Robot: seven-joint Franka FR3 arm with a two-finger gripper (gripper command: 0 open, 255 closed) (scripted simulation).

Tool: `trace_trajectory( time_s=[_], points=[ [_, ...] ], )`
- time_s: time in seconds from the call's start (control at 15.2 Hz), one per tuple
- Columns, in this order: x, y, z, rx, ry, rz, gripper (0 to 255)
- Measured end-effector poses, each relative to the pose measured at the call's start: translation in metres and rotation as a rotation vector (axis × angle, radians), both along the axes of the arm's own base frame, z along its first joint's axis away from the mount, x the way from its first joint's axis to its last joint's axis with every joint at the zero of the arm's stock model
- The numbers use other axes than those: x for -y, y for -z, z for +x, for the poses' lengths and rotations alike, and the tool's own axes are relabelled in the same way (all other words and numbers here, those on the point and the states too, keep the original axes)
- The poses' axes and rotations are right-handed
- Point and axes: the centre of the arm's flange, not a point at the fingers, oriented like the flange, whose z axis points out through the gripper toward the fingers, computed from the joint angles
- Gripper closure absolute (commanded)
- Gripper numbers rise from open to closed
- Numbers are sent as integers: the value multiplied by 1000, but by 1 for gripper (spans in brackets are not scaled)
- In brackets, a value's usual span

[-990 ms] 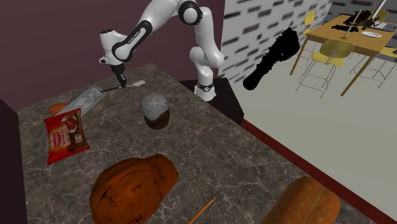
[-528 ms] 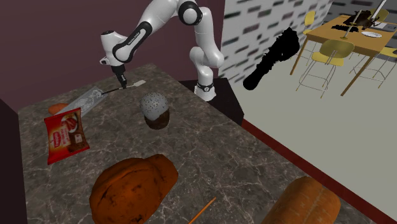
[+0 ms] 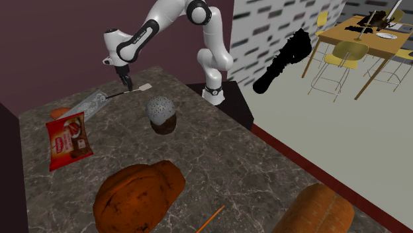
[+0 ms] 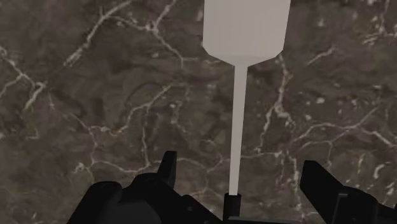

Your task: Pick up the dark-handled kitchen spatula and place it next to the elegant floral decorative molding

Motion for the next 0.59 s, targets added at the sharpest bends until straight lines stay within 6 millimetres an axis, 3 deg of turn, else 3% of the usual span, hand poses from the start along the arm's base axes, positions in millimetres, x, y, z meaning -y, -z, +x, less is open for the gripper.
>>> trace_trajectory(
  time_s=[0.2, 0.59],
  points=[
    [-2, -30, -2, 0, 0, -1, 0],
    [-2, -35, -2, -1, 0, 0, 0]
  ],
)
